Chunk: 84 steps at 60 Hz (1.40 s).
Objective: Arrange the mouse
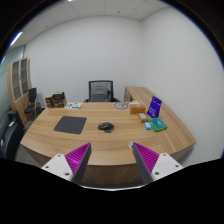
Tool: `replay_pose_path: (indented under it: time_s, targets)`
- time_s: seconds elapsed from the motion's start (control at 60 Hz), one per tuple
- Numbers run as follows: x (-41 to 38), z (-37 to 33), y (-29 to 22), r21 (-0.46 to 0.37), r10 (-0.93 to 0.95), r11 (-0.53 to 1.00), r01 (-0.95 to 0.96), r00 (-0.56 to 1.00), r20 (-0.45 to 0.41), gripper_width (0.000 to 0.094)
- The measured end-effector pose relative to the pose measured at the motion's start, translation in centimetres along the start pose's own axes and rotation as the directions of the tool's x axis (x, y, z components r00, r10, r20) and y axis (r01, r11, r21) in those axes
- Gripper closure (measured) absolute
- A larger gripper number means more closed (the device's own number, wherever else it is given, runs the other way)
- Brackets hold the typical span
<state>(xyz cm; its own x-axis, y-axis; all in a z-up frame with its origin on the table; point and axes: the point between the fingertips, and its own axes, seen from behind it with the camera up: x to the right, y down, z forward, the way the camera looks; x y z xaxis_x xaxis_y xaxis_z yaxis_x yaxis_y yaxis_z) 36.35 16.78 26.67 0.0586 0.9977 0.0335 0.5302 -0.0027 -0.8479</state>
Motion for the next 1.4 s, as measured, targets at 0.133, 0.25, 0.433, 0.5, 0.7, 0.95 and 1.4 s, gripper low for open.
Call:
replay_pose_path:
  time_s: [0.133,0.25,0.433,0.5,0.7,0.95,1.4]
  targets:
    - [0.0,0.9,-0.1,0.012,-0.024,1.0,0.024,1.0,0.011,0.0088]
    - [-0.2,2.4,-0.2,0.024,-0.038,0.999,0.037,0.999,0.033,0.0088]
    - [-0.2,6.5,0.0,0.034,-0.059,0.998,0.058,0.997,0.041,0.009]
    - [-0.4,8.4,0.1,0.034,-0.059,0.998,0.057,0.997,0.05,0.0089]
    - [-0.7,14.9,-0.3,0.038,-0.083,0.996,0.081,0.995,0.055,0.009]
    - [-1.6,23.8,0.1,-0.005,-0.077,0.997,0.077,0.996,0.052,0.0089]
    - [-2.2,35.4,2.8,-0.084,-0.106,0.99,0.11,0.993,0.053,0.0089]
